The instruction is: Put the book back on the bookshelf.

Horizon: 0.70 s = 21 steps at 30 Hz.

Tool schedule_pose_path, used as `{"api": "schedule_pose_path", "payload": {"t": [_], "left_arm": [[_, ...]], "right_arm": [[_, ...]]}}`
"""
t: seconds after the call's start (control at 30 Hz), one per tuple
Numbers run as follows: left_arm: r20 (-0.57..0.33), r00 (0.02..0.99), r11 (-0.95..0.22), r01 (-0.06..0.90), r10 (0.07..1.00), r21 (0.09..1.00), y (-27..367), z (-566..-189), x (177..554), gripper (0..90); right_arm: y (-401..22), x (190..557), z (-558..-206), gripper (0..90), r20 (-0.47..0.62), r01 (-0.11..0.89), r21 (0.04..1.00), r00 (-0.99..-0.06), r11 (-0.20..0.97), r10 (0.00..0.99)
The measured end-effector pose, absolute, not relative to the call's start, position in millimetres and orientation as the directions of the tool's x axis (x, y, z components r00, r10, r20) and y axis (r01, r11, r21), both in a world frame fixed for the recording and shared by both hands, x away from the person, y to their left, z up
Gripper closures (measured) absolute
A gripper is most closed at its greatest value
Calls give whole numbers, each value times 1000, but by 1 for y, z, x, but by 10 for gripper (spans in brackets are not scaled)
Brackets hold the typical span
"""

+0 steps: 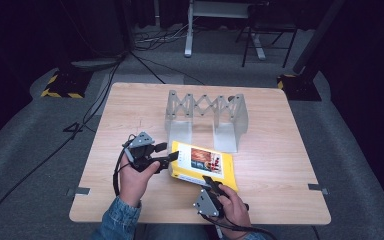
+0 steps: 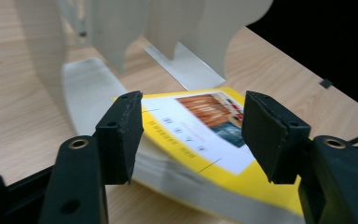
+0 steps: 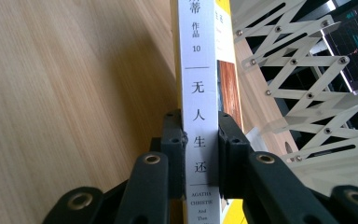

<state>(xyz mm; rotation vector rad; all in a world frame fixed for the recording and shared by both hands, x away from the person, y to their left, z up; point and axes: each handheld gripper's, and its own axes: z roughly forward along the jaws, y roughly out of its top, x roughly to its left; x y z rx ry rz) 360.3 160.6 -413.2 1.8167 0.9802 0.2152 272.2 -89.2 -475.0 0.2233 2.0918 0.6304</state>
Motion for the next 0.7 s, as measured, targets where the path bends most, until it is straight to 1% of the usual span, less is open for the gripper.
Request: {"api": "schedule_pose_path", "payload": {"t": [0.1, 0.17, 0.3, 0.37, 0.63, 0.7], "left_arm": [[-268, 639, -146, 518, 721, 843, 167, -413, 359, 376], [-249, 615, -149, 521, 748, 841, 177, -415, 358, 370], [-168, 596, -211, 513, 785, 832, 187, -418, 358, 364], [-149, 588, -230, 519, 795, 823, 192, -421, 358, 360], [-143, 594, -280, 560, 791, 780, 200, -440, 359, 353], [-129, 594, -318, 586, 794, 745, 201, -446, 359, 353]], "right_arm": [[-91, 271, -470, 762, -714, -73, 528, -578, 846, 396], [-96, 268, -462, 763, -699, -68, 547, -585, 834, 411], [-102, 266, -449, 763, -683, -66, 577, -586, 814, 436], [-104, 265, -444, 763, -672, -63, 594, -586, 802, 452], [-116, 266, -424, 764, -635, -46, 643, -590, 764, 499], [-119, 266, -419, 764, -625, -42, 659, -587, 751, 515]]}}
